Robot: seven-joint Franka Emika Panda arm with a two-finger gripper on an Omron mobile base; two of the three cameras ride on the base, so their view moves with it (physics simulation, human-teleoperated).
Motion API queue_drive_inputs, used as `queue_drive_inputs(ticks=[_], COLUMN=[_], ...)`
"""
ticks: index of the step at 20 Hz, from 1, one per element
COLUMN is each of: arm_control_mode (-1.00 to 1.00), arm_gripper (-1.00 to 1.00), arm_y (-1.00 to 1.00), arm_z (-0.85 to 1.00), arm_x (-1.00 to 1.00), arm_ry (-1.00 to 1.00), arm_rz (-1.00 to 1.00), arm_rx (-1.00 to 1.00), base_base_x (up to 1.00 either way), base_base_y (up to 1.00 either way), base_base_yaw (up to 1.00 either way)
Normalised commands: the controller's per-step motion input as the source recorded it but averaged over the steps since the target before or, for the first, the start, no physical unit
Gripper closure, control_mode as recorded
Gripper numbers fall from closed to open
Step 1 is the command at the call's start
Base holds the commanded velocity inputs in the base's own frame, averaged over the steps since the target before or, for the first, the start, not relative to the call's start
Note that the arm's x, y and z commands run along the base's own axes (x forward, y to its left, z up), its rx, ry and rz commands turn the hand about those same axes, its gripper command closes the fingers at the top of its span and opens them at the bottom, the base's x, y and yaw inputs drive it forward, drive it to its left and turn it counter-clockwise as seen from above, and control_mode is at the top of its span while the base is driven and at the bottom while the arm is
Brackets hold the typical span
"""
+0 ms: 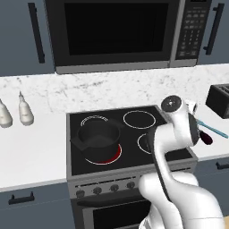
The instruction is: Put the eggplant and squash in the pot. Retrieve the spatula and lightly stir the vegetables in the pot.
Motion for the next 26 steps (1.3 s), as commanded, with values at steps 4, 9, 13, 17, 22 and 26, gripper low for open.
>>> queue_drive_inputs(ticks=[4,9,13,17,22,26], arm_control_mode=[-1.0,-1.0,-1.0,-1.0,-1.0,-1.0], arm_gripper=[1.0,1.0,1.0,1.0,1.0,1.0], arm_y=[1.0,1.0,1.0,1.0,0.88,0.41], arm_z=[1.0,1.0,0.23,-0.05,-0.38,-0.72], arm_x=[0.13,0.45,0.76,0.97,0.95,0.66], arm_ry=[0.09,0.21,0.31,0.35,0.29,0.29], arm_rz=[0.2,0.13,0.01,0.0,0.0,0.0], arm_rx=[-0.22,-0.14,-0.24,-0.28,-0.4,-0.37], base_base_x=[0.0,0.0,0.0,0.0,0.0,0.0], base_base_y=[0.0,0.0,0.0,0.0,0.0,0.0], base_base_yaw=[0.0,0.0,0.0,0.0,0.0,0.0])
